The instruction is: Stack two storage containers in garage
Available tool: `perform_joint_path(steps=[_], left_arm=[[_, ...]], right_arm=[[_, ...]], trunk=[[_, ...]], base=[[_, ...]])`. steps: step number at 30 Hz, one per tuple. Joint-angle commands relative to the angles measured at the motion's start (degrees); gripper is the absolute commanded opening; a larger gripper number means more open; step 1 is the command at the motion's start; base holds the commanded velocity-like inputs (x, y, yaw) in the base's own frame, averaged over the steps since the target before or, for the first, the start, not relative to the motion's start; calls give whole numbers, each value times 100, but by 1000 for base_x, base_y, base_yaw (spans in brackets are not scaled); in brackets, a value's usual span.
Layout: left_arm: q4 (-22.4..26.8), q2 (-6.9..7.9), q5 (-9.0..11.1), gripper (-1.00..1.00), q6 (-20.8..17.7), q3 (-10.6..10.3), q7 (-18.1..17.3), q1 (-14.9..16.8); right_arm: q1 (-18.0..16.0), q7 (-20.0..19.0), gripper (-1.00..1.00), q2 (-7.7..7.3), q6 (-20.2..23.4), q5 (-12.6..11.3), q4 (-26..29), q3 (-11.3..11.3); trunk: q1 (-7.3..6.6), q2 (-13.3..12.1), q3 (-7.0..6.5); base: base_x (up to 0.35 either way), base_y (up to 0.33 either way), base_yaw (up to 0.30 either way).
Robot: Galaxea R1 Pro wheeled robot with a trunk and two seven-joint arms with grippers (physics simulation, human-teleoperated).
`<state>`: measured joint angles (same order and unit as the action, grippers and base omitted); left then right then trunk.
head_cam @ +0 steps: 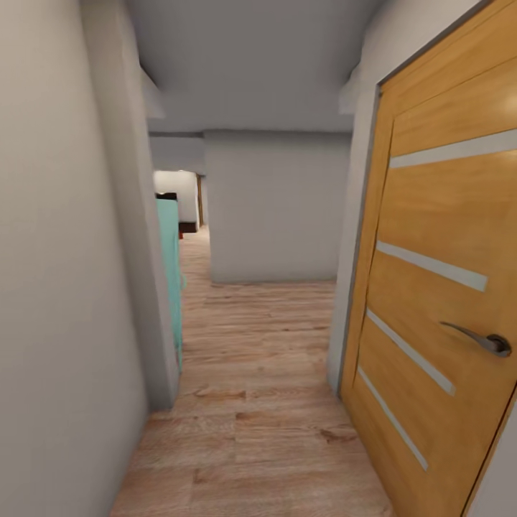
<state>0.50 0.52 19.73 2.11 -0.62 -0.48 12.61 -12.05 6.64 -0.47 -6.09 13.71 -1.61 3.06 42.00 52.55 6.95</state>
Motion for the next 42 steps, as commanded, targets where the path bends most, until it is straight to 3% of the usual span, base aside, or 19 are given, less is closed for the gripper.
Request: perform_joint_path(steps=[1, 10, 42], left_arm=[[-6, 0, 30, 100, 18, -9, -5, 5], [-6, 0, 39, 100, 17, -12, -5, 5], [-6, 0, 37, 100, 17, -17, -5, 5]], right_arm=[[-8, 21, 100, -2, -34, 53, -19, 34], [-8, 22, 100, -23, -71, 57, -18, 30], [-8, 22, 100, -43, -76, 44, -16, 23]], trunk=[[4, 5, 8], [4, 5, 8], [4, 5, 8]], base=[[320, -51, 5], [321, -10, 120], [322, 0, 2]])
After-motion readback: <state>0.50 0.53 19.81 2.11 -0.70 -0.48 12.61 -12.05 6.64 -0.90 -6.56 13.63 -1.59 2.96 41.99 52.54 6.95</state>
